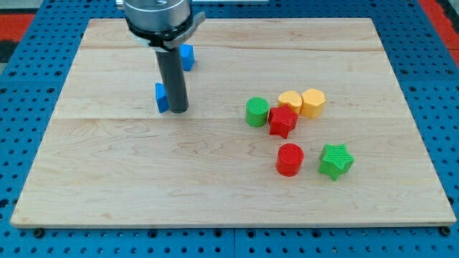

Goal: Push the blue cube above the blue triangle

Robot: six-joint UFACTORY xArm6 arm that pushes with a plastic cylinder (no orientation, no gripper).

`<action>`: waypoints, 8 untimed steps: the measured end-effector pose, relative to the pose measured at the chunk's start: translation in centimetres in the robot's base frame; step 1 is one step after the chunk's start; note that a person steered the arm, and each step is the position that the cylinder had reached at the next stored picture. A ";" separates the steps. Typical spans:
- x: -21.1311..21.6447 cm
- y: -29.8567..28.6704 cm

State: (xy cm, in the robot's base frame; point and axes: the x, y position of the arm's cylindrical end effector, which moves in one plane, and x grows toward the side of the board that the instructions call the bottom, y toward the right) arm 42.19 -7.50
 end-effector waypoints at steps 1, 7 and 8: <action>-4.6 0.1; -15.0 3.8; -14.6 -1.1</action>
State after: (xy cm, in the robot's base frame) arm 27.64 -8.56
